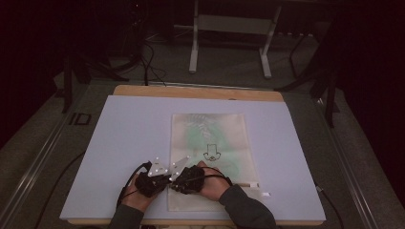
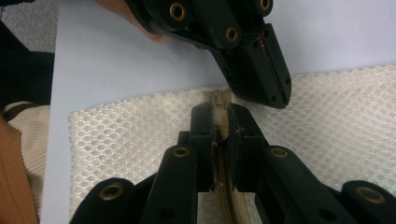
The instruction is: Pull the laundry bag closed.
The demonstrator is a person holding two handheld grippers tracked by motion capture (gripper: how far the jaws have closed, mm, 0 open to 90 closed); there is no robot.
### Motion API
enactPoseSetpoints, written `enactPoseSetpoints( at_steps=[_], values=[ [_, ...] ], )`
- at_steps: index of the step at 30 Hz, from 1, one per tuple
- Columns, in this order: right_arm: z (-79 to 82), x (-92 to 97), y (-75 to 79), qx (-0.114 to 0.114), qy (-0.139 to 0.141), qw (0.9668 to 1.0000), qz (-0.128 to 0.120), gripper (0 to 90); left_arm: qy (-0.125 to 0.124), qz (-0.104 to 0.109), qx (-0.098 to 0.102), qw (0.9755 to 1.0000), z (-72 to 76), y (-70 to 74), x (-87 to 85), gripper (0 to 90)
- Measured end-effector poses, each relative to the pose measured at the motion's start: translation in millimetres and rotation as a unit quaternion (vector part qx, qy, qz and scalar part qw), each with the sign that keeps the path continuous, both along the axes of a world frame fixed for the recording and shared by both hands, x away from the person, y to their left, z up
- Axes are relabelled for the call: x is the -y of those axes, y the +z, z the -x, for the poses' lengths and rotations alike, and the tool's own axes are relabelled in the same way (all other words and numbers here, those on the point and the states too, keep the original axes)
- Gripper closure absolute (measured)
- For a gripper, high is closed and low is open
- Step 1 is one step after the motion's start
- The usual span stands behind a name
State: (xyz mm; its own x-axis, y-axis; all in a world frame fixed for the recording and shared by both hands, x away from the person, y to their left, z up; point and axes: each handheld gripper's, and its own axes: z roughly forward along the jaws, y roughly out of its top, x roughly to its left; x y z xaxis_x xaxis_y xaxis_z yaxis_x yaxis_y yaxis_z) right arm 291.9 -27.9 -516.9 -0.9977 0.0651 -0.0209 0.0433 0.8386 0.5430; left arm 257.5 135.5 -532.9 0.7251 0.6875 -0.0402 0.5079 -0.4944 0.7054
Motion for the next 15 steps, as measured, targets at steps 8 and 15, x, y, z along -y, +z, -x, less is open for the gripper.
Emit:
enactPoseSetpoints(
  at_steps=[8,15],
  values=[
    [-1.0,1.8,0.3,-0.005,0.0,1.0,-0.001,82.3,-0.002,-0.003,-0.007,1.0,-1.8,-0.4,0.0,89.7],
    [-3.2,5.3,1.5,-0.002,0.005,1.0,0.003,82.4,-0.001,-0.009,-0.002,1.0,-1.2,-0.7,1.4,89.8]
  ],
)
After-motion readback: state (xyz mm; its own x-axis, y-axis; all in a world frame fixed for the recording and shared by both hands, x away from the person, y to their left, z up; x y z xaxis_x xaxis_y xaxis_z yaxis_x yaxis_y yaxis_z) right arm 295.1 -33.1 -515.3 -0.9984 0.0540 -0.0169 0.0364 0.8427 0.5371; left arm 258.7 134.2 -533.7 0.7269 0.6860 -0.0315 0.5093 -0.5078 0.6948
